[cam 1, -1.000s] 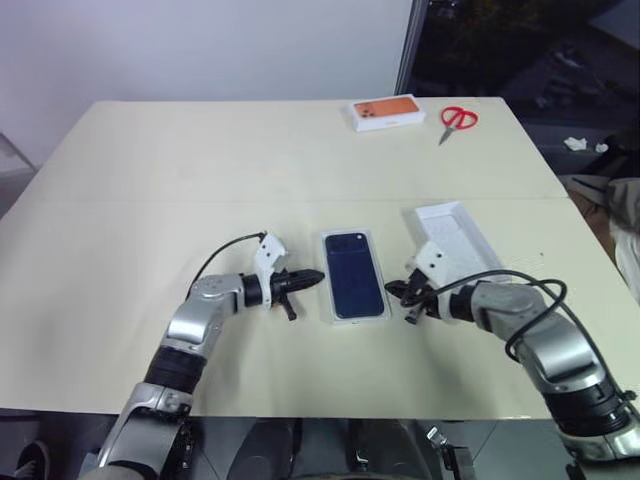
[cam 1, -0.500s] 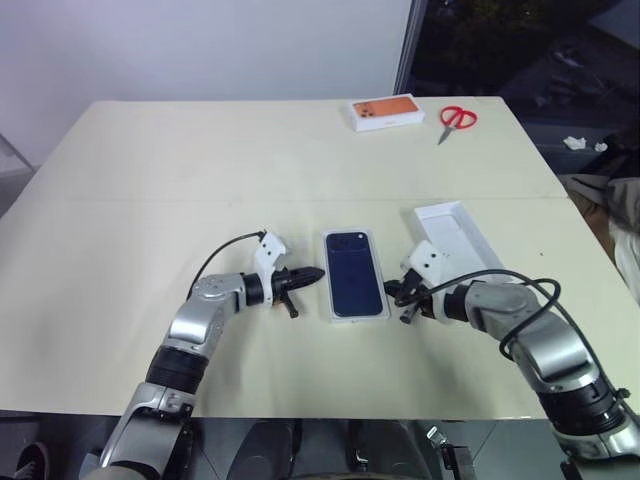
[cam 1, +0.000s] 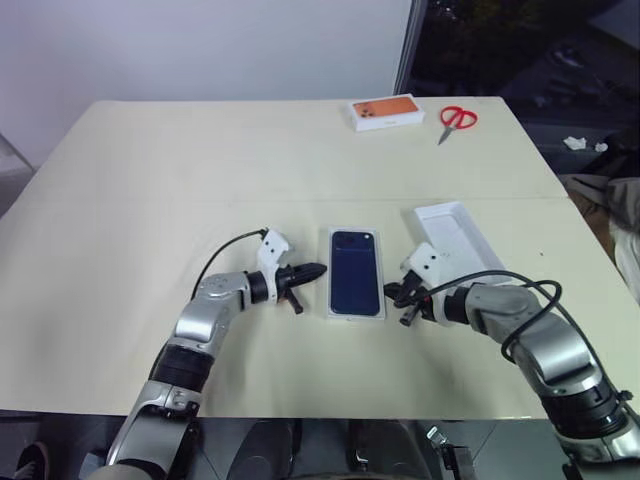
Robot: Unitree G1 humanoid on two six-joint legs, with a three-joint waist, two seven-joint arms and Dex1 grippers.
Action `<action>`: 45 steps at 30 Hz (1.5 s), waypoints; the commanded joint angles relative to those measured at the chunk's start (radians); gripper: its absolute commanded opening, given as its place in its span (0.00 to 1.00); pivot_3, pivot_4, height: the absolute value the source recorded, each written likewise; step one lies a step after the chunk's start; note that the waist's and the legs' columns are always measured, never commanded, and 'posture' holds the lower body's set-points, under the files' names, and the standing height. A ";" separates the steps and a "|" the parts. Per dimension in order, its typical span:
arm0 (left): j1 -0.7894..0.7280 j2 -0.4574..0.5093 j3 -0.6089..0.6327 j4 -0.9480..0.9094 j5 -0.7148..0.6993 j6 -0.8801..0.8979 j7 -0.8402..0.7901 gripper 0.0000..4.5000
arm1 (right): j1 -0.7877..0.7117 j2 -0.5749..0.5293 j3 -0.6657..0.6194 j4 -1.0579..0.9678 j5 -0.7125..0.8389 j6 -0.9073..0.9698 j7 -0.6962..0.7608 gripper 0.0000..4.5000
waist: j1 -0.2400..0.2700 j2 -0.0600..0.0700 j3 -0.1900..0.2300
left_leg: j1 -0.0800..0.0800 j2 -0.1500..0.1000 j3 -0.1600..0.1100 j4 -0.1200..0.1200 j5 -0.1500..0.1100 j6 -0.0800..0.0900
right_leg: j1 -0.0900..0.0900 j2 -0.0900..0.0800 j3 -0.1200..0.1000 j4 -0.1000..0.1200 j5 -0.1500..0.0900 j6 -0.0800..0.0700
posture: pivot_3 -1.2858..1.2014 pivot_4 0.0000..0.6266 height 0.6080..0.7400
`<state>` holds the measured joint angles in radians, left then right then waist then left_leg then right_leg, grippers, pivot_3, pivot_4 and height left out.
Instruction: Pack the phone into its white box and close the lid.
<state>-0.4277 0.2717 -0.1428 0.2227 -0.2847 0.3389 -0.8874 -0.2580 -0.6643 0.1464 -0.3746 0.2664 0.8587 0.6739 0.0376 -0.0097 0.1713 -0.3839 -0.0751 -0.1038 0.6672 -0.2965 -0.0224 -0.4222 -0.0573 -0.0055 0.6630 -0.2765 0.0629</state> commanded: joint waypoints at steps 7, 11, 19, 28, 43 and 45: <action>0.064 0.097 0.040 -0.126 -0.044 0.028 -0.054 0.01 | -0.083 -0.116 -0.030 0.042 -0.022 -0.081 0.088 0.00 | -0.010 0.000 0.000 | 0.000 0.000 0.000 0.000 0.000 0.000 | 0.000 0.000 0.000 0.000 0.000 0.000 | 0.52 0.24 1.00; 0.054 0.174 0.111 -0.131 -0.134 0.150 -0.100 0.06 | -0.169 -0.103 -0.089 0.033 0.067 0.040 0.107 0.12 | -0.020 0.000 0.000 | 0.000 0.001 0.000 -0.001 0.000 0.000 | -0.001 0.000 0.000 0.000 0.000 0.000 | 0.52 0.24 1.00; 0.058 0.333 0.214 -0.196 -0.192 0.137 -0.193 0.83 | -0.354 -0.077 -0.118 0.064 0.083 0.217 0.021 0.95 | -0.029 -0.001 0.001 | -0.002 0.001 0.000 -0.001 0.000 0.000 | -0.003 0.000 0.000 0.000 0.000 0.000 | 0.52 0.24 1.00; 0.075 0.397 0.280 -0.236 -0.199 0.067 -0.191 0.97 | -0.321 -0.151 -0.051 0.101 0.056 0.352 -0.008 1.00 | -0.025 -0.001 0.001 | -0.004 0.001 0.000 -0.001 0.000 0.000 | -0.004 -0.001 0.000 -0.002 0.000 0.000 | 0.52 0.24 1.00; 0.114 0.342 0.261 -0.275 -0.202 0.056 -0.144 0.97 | -0.448 -0.018 -0.088 0.283 0.032 0.576 -0.183 1.00 | -0.028 0.000 0.001 | -0.004 0.001 0.001 -0.001 0.000 0.000 | -0.005 -0.001 0.000 0.000 0.001 -0.001 | 0.52 0.24 1.00; 0.119 0.340 0.261 -0.278 -0.202 0.055 -0.141 0.97 | -0.474 0.014 -0.117 0.291 0.043 0.634 -0.199 1.00 | -0.030 0.000 0.001 | -0.004 0.001 0.001 -0.001 0.000 0.000 | -0.005 0.000 0.000 0.000 0.001 -0.001 | 0.52 0.24 1.00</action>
<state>-0.3138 0.6111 0.1057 -0.0214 -0.4705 0.4054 -1.0334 -0.7053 -0.6628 0.0611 -0.0750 0.2997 1.4553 0.4874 0.0080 -0.0098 0.1721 -0.3882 -0.0742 -0.1032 0.6663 -0.2963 -0.0226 -0.4277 -0.0577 -0.0053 0.6631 -0.2760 0.0620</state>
